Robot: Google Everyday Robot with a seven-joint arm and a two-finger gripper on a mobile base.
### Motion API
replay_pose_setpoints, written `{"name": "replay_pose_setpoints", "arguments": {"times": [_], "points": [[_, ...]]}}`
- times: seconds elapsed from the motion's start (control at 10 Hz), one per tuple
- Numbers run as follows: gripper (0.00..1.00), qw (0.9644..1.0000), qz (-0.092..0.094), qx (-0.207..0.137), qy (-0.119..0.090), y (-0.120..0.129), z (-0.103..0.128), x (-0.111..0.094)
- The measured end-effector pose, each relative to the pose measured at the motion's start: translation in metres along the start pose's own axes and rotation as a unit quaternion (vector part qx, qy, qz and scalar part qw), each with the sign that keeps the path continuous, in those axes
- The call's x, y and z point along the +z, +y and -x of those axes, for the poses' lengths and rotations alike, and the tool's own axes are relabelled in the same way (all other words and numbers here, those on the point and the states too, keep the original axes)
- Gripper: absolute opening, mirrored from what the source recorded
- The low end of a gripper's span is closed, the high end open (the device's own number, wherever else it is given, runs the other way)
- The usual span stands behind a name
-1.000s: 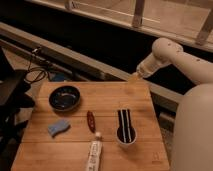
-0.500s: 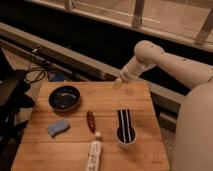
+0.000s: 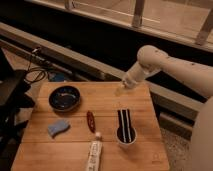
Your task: Move the arm in a circular motion
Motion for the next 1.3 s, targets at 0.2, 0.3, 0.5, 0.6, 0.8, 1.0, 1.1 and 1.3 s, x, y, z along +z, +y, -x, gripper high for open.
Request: {"name": "replay_pose_setpoints", "arguments": {"times": [0.2, 0.3, 0.5, 0.6, 0.8, 1.0, 1.1, 1.3], "points": [[0.0, 0.9991, -0.031, 0.029, 0.006, -0.032, -0.024, -0.019], [0.0, 0.9974, -0.051, 0.049, 0.01, -0.056, -0.038, -0.032], [0.0, 0.9939, -0.081, 0.074, 0.016, -0.1, -0.049, -0.049], [0.0, 0.9929, -0.088, 0.077, 0.019, -0.118, -0.052, -0.056], [0.0, 0.9924, -0.095, 0.075, 0.025, -0.143, -0.059, -0.063], [0.0, 0.9935, -0.089, 0.062, 0.033, -0.145, -0.056, -0.058], [0.0, 0.9942, -0.084, 0.055, 0.037, -0.14, -0.056, -0.053], [0.0, 0.9963, -0.062, 0.033, 0.049, -0.109, -0.051, -0.036]]}}
